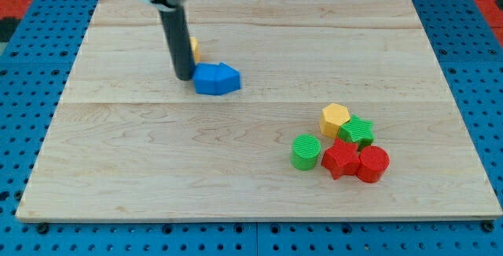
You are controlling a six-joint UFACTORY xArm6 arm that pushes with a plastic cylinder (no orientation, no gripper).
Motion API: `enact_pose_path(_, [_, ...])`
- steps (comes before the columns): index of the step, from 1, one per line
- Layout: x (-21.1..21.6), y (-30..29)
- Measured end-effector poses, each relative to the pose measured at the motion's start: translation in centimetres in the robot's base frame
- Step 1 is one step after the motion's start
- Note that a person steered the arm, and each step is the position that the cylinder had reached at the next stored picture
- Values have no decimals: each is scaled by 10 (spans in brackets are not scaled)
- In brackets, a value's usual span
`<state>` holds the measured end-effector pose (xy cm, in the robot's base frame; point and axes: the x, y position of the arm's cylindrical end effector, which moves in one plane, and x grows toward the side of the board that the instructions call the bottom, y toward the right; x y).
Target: Slide the blue cube and blue triangle closer to the group of blocks
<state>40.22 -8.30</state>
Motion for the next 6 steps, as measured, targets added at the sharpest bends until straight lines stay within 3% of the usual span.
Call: enact_pose_path(6, [1,228])
